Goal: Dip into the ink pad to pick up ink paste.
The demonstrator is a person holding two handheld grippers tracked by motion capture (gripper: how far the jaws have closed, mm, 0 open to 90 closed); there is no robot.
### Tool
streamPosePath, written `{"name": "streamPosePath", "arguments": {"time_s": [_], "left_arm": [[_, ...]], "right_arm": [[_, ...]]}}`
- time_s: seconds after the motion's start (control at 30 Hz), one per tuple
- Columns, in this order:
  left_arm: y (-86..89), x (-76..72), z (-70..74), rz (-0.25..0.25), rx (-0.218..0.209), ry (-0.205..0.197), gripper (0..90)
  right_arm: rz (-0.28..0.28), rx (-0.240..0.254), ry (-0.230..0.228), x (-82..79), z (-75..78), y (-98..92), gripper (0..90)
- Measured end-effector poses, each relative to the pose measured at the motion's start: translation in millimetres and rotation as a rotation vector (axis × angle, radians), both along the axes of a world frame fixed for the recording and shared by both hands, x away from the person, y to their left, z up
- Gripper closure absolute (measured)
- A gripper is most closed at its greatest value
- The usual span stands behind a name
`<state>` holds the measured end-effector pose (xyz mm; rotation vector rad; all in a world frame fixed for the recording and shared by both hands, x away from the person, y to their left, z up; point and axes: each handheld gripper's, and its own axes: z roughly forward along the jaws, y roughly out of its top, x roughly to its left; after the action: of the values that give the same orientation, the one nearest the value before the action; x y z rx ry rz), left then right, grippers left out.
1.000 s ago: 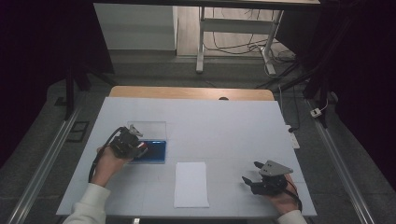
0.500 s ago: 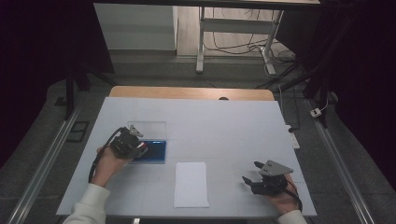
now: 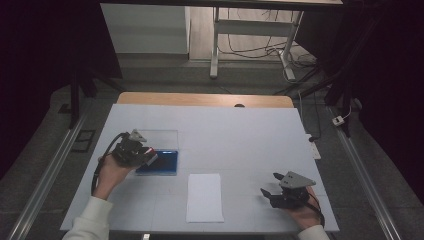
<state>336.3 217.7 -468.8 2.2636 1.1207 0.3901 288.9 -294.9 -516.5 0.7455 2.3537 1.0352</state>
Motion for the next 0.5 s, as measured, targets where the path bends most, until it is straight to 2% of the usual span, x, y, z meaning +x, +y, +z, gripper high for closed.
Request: {"name": "streamPosePath", "arguments": {"time_s": [0.17,0.5], "left_arm": [[3.9,-3.9,7.7,-0.004,-0.042,-0.013,69.9],[5.3,-7.4,13.9,-0.037,-0.081,-0.026,69.9]], "right_arm": [[-0.001,0.0,0.0,-0.6,0.1,0.6,26.2],[-0.007,-0.003,-0.004,-0.5,0.0,-1.6,26.2]]}}
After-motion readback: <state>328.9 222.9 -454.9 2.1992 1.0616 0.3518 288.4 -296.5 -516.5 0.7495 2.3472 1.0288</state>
